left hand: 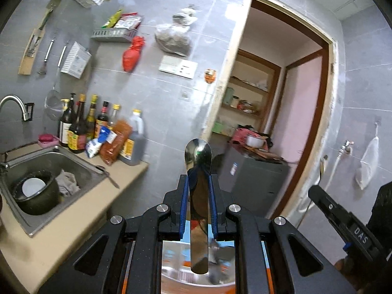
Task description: Organize utensils
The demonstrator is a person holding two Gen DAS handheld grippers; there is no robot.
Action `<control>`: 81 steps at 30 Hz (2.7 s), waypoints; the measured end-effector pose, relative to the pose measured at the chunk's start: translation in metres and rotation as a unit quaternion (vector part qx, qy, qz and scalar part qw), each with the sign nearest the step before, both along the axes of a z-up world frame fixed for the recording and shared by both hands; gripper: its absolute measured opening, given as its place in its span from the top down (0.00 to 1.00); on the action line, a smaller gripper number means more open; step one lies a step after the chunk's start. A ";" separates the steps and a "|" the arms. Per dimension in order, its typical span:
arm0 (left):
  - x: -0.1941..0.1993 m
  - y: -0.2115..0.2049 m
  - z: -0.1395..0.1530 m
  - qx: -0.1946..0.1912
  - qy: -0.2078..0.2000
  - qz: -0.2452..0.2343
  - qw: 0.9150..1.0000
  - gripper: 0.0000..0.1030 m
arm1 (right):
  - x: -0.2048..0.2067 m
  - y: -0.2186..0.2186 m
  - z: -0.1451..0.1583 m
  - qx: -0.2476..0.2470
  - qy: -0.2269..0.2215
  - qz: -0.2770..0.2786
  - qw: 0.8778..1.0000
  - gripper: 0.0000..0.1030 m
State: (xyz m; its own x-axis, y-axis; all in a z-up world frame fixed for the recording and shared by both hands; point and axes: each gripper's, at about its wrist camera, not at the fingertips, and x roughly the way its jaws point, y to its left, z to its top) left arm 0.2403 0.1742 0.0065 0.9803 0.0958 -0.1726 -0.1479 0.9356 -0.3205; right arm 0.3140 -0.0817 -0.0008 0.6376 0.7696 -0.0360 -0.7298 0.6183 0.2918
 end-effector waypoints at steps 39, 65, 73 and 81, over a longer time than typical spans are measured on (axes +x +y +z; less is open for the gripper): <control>0.002 0.000 -0.045 -0.001 0.075 -0.067 0.995 0.28 | -0.013 0.025 -0.035 -0.122 0.057 -0.093 0.986 0.48; -0.145 -0.101 0.001 0.059 0.094 -0.005 0.994 0.07 | -0.158 -0.105 0.020 -0.168 0.048 -0.187 0.967 0.00; -0.203 -0.133 -0.016 0.058 0.113 -0.018 0.992 0.07 | -0.226 -0.133 0.011 -0.171 0.057 -0.201 0.963 0.00; -0.242 -0.155 -0.017 0.057 0.097 -0.029 0.993 0.07 | -0.267 -0.157 0.006 -0.179 0.066 -0.216 0.958 0.00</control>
